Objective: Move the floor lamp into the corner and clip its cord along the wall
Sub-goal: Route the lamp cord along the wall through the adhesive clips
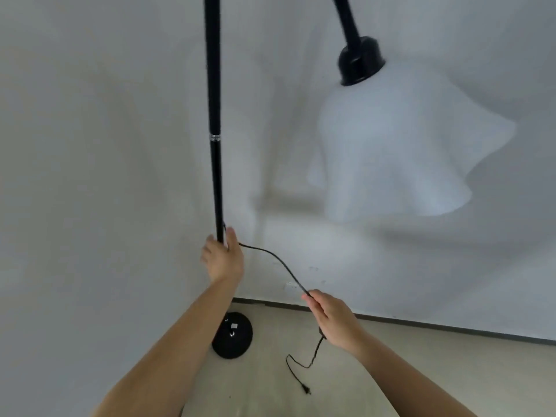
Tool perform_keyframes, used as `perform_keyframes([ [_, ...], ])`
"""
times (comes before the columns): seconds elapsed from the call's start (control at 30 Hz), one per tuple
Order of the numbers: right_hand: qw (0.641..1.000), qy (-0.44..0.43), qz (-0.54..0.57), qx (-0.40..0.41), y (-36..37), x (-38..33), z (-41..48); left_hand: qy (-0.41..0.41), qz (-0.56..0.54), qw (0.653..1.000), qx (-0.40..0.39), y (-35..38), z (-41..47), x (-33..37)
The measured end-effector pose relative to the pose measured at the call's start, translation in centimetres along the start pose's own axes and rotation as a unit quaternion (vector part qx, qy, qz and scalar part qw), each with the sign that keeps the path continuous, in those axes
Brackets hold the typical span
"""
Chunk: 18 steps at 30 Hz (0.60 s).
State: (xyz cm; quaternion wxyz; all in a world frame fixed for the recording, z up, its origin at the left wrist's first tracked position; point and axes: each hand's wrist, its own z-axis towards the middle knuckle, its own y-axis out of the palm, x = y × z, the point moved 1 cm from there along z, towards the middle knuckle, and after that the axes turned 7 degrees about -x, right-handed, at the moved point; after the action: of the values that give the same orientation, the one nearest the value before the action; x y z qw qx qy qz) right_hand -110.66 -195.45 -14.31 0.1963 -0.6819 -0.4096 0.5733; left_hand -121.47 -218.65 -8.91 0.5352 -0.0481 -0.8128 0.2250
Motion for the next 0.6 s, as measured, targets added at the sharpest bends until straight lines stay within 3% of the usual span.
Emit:
perform_keyframes([
  [0.07, 0.999, -0.031, -0.006, -0.017, -0.8, 0.2, -0.2, -0.117, -0.02, 0.992, -0.044, 1.8, -2.7, -0.7],
  [0.13, 0.998, -0.057, -0.009, -0.029, -1.6, 0.6, -0.4, -0.169, -0.08, 0.976, -0.115, 3.9, -5.4, -0.9],
  [0.27, 0.994, -0.086, -0.015, -0.059, -3.0, 2.1, -0.8, -0.167, -0.227, 0.926, -0.251, 7.6, -9.2, -0.2],
  [0.6, 0.985, 0.001, 0.123, -0.121, -4.6, 5.1, -1.2, -0.044, -0.268, 0.952, -0.144, 8.4, -9.6, 5.1],
])
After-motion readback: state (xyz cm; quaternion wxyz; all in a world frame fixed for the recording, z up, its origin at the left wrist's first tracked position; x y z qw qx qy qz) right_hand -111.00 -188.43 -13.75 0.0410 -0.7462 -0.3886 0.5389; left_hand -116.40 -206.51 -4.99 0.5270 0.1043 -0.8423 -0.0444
